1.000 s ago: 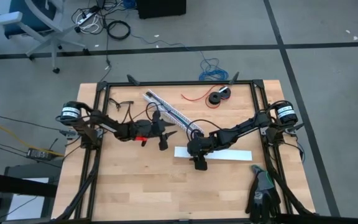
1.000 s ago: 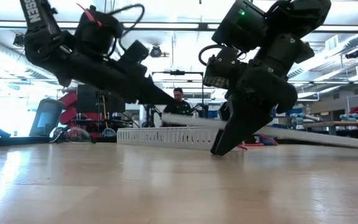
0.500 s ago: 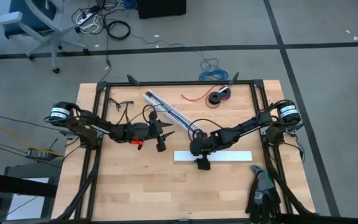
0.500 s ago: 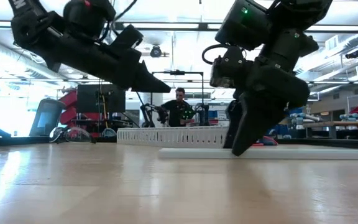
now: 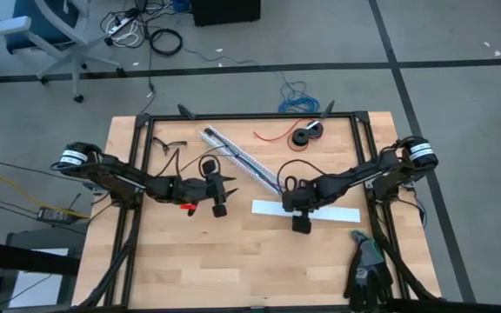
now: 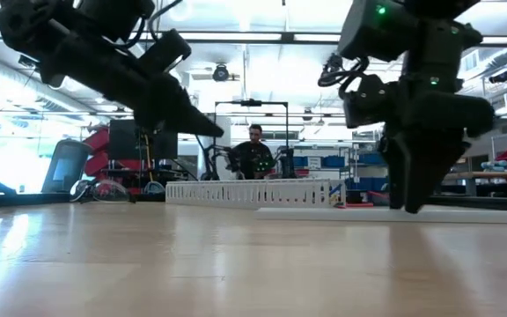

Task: Ziptie cables
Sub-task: Close the white cable duct

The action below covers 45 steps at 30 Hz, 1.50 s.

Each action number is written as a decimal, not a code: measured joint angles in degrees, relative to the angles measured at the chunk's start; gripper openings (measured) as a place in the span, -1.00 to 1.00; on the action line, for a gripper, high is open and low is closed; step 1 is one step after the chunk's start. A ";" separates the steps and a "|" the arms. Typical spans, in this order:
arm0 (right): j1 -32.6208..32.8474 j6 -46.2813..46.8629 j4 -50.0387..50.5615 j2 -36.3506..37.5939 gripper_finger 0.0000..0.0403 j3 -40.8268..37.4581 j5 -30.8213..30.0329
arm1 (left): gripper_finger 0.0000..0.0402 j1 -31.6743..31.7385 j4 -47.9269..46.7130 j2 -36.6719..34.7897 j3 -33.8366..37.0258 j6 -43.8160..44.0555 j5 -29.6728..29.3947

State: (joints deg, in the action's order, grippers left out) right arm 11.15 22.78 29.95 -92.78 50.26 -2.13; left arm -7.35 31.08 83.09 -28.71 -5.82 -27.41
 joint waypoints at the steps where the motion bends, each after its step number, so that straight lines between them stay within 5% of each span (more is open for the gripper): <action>1: 0.38 0.96 -0.05 0.03 0.53 -0.18 0.02 | -0.14 0.14 -0.68 0.04 0.00 0.05 0.65; 7: 5.16 7.20 -1.16 0.05 0.53 -0.44 -0.80 | -0.14 -0.20 -0.89 0.11 0.00 1.57 3.93; 17: 17.86 18.48 0.60 3.73 0.53 -0.39 -16.99 | -0.14 -0.81 0.95 0.11 0.00 3.50 3.47; 27: 29.29 32.08 4.88 4.52 0.53 -0.31 -23.10 | -0.14 -4.84 0.96 0.16 0.00 3.47 3.48; 35: 27.68 31.27 -5.74 -1.62 0.53 -0.30 -43.34 | -0.14 -4.76 1.89 0.16 0.00 3.04 3.47; 45: 11.98 10.37 -27.64 -9.10 0.53 0.09 -23.91 | -0.14 -4.76 1.82 0.16 0.00 3.06 3.47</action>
State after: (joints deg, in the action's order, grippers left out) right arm 23.13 33.16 2.31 -101.88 50.35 -26.04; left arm -12.12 32.90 83.24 -28.71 -2.76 -23.94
